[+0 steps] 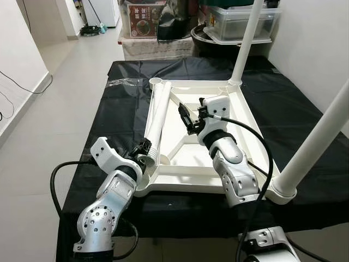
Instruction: Building children table
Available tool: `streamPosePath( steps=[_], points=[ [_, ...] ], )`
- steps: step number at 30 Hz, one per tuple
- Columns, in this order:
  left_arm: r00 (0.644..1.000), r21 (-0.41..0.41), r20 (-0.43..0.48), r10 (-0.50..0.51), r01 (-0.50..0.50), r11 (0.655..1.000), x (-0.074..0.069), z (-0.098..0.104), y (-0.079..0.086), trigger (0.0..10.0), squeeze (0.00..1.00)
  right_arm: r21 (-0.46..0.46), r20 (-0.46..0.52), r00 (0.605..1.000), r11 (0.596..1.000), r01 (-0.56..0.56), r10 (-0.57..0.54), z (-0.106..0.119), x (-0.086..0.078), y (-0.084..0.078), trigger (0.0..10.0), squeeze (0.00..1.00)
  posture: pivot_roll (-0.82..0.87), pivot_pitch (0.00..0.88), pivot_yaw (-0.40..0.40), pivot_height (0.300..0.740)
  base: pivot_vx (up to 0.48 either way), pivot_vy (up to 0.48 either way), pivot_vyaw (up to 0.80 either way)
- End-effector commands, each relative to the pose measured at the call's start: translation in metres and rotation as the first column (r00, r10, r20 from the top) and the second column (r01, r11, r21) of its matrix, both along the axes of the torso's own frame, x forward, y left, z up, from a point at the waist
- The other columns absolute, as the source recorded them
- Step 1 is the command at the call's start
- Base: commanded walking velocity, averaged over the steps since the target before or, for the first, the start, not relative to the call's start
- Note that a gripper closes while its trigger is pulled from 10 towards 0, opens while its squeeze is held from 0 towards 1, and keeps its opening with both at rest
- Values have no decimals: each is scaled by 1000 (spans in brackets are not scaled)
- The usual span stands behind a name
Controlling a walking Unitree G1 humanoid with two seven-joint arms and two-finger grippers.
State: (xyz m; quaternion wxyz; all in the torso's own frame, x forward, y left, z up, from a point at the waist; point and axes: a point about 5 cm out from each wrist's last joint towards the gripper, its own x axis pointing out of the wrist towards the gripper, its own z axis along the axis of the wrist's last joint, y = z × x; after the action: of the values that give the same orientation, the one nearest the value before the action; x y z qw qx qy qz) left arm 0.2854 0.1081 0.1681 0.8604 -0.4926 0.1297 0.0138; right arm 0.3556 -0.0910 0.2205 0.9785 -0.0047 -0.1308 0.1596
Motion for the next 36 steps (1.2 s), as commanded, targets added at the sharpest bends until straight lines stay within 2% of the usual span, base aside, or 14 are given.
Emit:
streamPosePath(
  steps=[1, 11, 36],
  points=[
    [983, -398, -154, -99, 30, 917, -28, -17, -72, 10000, 0, 10, -5, 1000, 1000, -8, 8, -1, 0, 2, 10000, 0, 65, 102, -17, 740, 0, 0, 0],
    [979, -407, -175, -105, 25, 913, -29, -6, -77, 10000, 0, 5, -10, 1000, 1000, -3, 3, -3, 0, 1, 10000, 0, 64, 104, -16, 740, 0, 0, 0],
    [979, -407, -175, -105, 25, 913, -29, -6, -77, 10000, 0, 5, -10, 1000, 1000, -3, 3, -3, 0, 1, 10000, 0, 64, 104, -16, 740, 0, 0, 0]
  ],
)
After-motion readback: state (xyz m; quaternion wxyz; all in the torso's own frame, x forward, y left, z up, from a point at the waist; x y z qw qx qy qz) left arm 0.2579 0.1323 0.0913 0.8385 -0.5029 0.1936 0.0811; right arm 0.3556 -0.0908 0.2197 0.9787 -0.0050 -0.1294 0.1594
